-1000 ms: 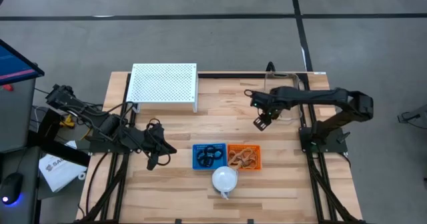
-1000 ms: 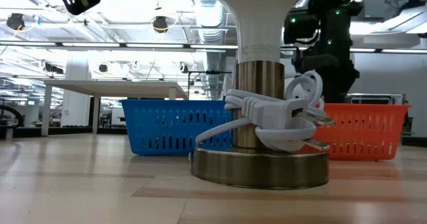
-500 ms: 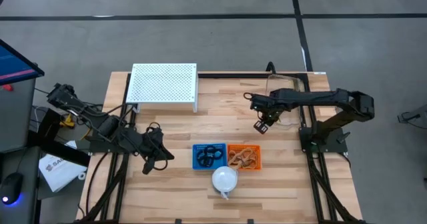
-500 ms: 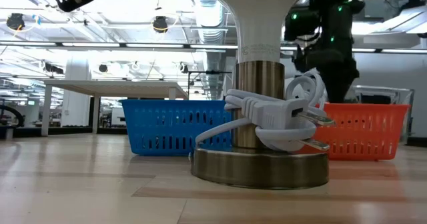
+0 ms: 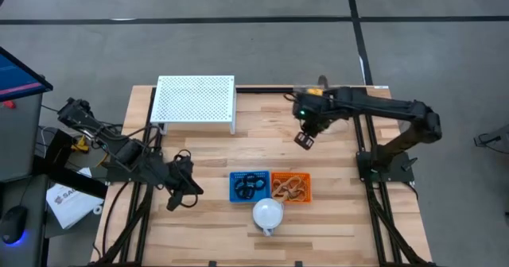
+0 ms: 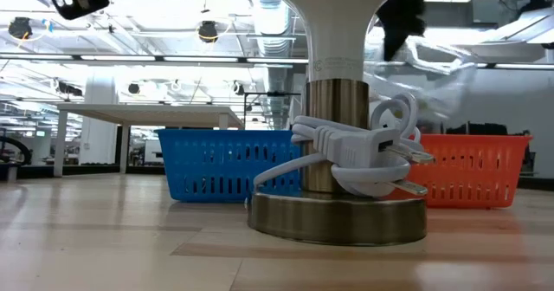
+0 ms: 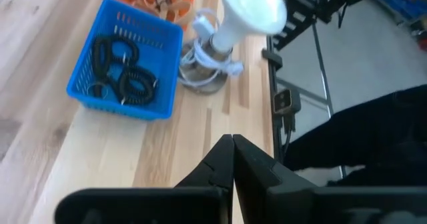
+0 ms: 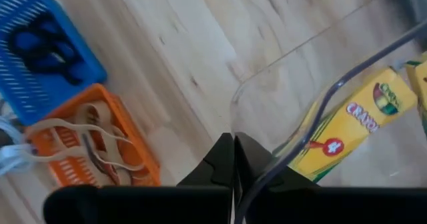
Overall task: Pick & Place Office Desk Supplies
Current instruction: Put the transparent bin filled with crayon boxes on the shelf
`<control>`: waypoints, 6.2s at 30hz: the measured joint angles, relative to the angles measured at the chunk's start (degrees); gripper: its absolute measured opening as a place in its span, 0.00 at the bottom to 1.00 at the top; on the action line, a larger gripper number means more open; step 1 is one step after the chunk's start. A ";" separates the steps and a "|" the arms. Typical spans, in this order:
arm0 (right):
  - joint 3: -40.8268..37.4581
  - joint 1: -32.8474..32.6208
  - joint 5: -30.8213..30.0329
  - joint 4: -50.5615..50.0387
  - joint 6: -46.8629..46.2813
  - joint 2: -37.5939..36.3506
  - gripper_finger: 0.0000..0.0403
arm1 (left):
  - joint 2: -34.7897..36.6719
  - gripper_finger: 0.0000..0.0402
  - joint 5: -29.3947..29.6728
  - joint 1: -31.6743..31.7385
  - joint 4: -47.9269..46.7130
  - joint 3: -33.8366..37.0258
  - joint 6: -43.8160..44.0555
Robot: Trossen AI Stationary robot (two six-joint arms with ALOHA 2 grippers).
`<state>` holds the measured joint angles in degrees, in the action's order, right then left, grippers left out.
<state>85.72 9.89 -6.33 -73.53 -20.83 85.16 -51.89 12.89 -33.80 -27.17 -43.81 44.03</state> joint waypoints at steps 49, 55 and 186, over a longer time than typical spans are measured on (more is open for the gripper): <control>48.89 -11.43 10.46 -16.47 50.37 31.96 0.00 | -5.12 0.00 7.52 8.24 6.83 -12.14 -36.99; 48.89 -11.36 10.94 -16.55 47.85 32.01 0.00 | -15.29 0.03 3.07 10.03 -14.32 -36.02 -57.43; 49.22 -13.13 5.75 -1.99 26.66 19.69 0.49 | -16.30 0.00 4.54 58.73 -40.48 -35.81 -32.88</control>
<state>134.93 -3.25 -0.58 -75.52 5.83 104.84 -68.18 17.43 24.93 -67.66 -79.62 11.16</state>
